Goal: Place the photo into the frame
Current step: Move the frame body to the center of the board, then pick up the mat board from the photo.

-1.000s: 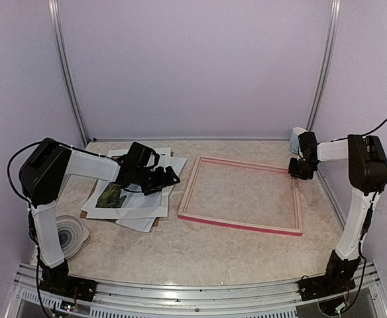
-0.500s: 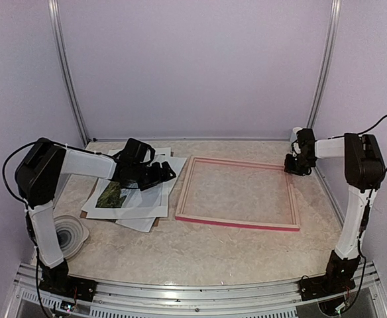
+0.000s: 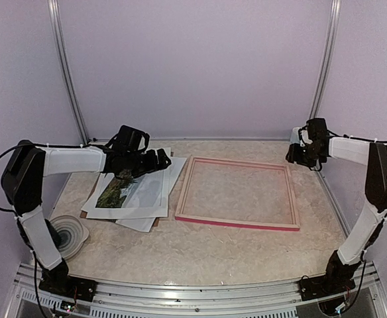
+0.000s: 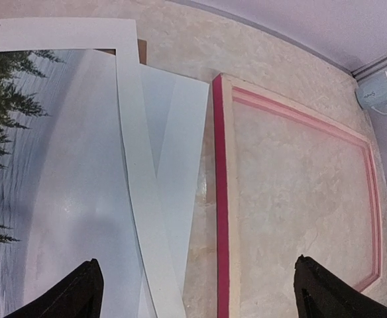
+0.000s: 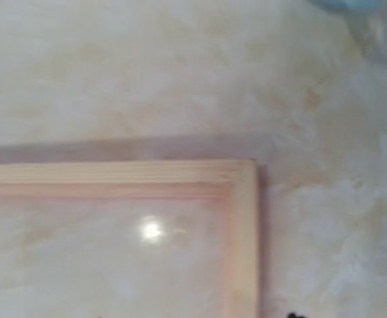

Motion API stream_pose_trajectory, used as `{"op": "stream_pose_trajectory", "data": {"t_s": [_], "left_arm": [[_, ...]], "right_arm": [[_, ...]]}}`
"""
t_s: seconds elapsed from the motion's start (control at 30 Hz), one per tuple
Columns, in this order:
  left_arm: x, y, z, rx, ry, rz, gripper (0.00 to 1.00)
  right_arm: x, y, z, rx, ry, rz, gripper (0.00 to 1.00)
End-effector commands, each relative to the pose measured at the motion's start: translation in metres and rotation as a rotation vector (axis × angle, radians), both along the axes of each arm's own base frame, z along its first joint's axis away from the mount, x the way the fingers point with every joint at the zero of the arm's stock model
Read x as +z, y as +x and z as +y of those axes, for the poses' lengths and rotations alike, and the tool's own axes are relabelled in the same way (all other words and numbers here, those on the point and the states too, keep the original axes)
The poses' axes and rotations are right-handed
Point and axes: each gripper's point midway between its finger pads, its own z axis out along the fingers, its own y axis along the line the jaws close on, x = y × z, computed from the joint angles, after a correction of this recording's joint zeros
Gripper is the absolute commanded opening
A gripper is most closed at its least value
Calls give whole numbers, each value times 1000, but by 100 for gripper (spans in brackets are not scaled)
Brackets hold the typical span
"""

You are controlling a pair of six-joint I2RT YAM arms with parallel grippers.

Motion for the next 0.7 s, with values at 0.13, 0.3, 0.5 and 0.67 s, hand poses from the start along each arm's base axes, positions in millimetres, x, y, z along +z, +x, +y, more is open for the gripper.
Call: {"op": "stream_pose_trajectory", "data": {"t_s": [0.13, 0.3, 0.5, 0.67], "left_arm": [[52, -27, 23, 70, -4, -91, 99], [30, -72, 45, 111, 6, -76, 99], [32, -102, 61, 170, 29, -122, 99], [28, -119, 68, 192, 8, -135, 99]], "right_arm": [[55, -42, 83, 230, 161, -172, 61], [64, -76, 162, 415, 269, -211, 61], [58, -123, 271, 616, 446, -161, 61], [48, -154, 363, 747, 479, -64, 62]]}}
